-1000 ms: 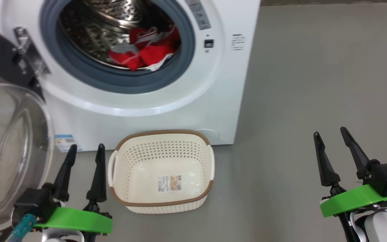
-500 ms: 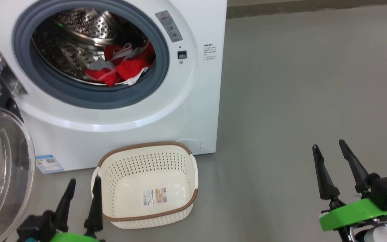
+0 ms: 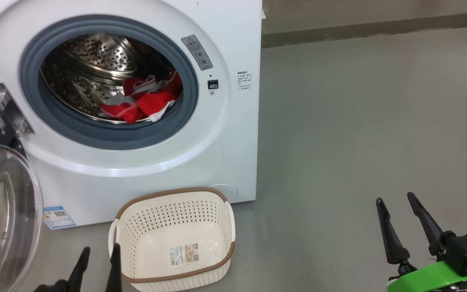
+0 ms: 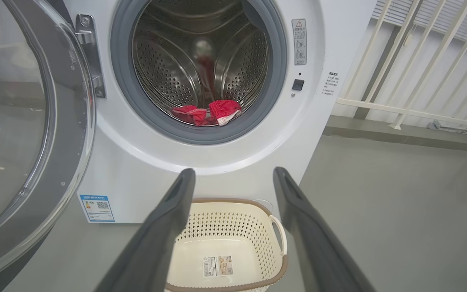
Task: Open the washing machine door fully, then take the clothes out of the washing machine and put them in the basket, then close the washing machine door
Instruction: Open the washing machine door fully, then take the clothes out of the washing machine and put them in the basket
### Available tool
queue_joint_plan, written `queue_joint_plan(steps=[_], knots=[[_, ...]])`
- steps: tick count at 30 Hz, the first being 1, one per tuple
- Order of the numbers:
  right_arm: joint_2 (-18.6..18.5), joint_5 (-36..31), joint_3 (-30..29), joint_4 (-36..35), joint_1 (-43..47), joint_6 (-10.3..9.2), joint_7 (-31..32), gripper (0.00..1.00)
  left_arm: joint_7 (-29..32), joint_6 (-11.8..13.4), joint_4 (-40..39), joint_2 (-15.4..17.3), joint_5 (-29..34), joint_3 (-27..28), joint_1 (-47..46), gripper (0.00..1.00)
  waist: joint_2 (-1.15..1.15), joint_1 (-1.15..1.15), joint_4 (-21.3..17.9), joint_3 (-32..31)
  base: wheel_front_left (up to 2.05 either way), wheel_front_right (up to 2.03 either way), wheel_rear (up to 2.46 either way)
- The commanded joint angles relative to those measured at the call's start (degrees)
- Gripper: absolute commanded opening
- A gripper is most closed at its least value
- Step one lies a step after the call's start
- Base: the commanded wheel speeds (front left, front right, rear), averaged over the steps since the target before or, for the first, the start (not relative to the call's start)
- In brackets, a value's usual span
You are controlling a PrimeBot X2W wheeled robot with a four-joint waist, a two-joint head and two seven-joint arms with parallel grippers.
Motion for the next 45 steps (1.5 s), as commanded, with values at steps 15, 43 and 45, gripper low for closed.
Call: queue_joint_plan(steps=[15,43,45], knots=[[-0.56,-0.78,-0.46,-2.08,0.46,0.28,-0.37,1.0,-0.5,-0.78,-1.21,1.79,0.49,0.44,-0.18,1.0,0.0,0.0,0.38,-0.58,0.0,0.0,0.0],[-0.22,-1.08,-0.99,-1.47,-0.71,0.28,-0.37,1.0,-0.5,-0.8,-2.5,1.45,3.25,1.66,-1.31,1.0,0.0,0.0,0.72,0.41,0.7,-0.7,0.0],[-0.17,-1.07,-0.96,-1.41,-0.87,0.28,-0.37,1.0,-0.5,-0.81,-2.94,1.55,2.57,0.94,-1.41,1.0,0.0,0.0,0.76,0.62,1.96,-1.96,0.0]])
